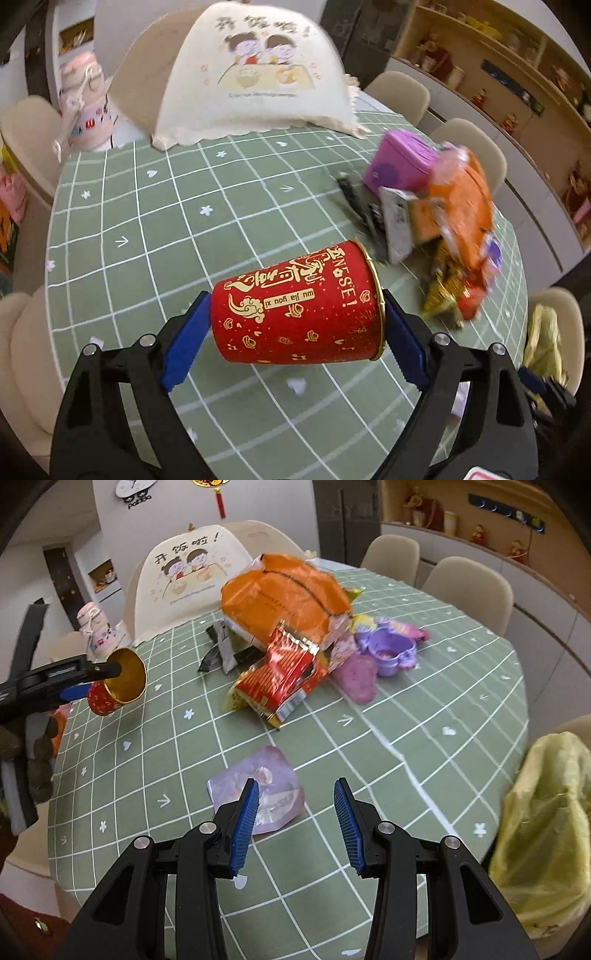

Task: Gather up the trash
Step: 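Lift the red cup with the left gripper while the right gripper grasps the lilac wrapper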

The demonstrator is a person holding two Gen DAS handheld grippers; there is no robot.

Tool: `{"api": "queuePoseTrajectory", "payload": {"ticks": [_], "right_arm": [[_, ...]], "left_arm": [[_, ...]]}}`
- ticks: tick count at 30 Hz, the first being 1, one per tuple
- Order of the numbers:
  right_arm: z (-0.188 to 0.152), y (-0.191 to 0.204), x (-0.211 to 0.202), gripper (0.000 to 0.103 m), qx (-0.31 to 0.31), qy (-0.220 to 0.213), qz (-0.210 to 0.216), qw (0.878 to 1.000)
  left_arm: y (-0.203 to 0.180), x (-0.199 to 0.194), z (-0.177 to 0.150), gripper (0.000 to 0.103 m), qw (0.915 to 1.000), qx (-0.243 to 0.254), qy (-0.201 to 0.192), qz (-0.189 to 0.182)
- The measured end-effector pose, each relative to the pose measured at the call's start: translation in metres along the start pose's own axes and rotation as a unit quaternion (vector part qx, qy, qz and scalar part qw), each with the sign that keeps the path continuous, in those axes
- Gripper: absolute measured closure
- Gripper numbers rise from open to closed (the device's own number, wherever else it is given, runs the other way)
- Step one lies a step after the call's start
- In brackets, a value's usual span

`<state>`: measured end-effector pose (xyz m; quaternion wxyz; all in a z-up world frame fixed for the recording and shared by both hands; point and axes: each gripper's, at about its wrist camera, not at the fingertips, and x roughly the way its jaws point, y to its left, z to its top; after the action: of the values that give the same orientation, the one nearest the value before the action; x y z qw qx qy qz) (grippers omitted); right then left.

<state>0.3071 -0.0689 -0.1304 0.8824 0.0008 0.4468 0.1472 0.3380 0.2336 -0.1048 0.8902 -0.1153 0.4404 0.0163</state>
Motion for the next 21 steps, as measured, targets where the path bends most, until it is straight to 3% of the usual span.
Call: {"api": "queuePoseTrajectory", "payload": {"ticks": [5,14,21], "right_arm": [[-0.011,0.000,0.018,0.062,0.029,0.019,0.038,0.999],[-0.032,0.001,0.035,0.062,0.071,0.017,0.017,0.997],[-0.035,0.014,0.043,0.062,0.059,-0.029,-0.021,0.998]], "left_arm": [[-0.022,-0.027,-0.024,0.020,0.9993,0.036,-0.006,-0.009],[-0.017,-0.042,-0.047,0.020,0.9984,0.042,0.017,-0.034],[0.002,-0.049,-0.060,0.020,0.9970,0.061,0.033,-0.033]]}}
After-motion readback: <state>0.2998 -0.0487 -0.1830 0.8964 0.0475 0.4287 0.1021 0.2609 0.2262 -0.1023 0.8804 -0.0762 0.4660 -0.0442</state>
